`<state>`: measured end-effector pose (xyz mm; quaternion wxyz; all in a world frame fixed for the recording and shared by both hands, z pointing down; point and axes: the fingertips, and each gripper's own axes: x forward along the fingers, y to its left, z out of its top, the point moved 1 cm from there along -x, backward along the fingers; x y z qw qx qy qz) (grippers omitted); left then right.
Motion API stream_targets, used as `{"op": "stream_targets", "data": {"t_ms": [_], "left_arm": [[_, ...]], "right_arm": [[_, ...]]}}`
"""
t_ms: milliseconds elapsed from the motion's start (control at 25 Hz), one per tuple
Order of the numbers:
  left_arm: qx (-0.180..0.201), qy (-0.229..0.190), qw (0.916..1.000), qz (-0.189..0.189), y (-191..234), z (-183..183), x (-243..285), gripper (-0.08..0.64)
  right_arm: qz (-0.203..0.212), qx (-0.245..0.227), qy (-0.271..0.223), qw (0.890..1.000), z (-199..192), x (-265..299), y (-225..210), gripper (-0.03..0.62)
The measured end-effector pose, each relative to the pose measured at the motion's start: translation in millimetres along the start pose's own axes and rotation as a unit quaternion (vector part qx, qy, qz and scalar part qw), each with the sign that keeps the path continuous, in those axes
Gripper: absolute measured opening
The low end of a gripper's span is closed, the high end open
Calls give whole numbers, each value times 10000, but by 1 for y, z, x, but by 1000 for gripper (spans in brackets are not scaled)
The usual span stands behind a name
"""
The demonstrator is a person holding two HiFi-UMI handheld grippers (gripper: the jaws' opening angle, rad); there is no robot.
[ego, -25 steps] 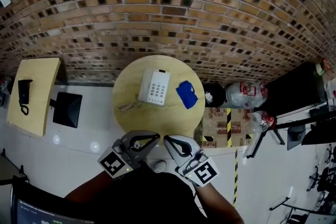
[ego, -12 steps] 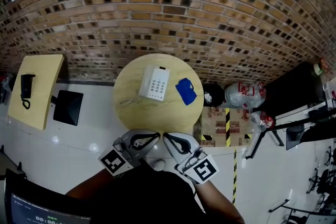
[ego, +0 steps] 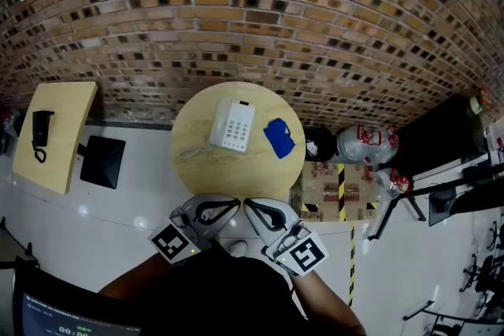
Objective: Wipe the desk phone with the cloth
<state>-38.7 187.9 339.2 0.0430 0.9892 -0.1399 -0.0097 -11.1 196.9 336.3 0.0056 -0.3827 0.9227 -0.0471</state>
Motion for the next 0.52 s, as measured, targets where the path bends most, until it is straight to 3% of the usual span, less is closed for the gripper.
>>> {"op": "stream_targets", "data": {"t_ms": [520], "left_arm": [[-29,6,10000,-2,3,-1,2,2]], "right_arm": [[-8,-191,-193,9996,0,4,-4,0]]}}
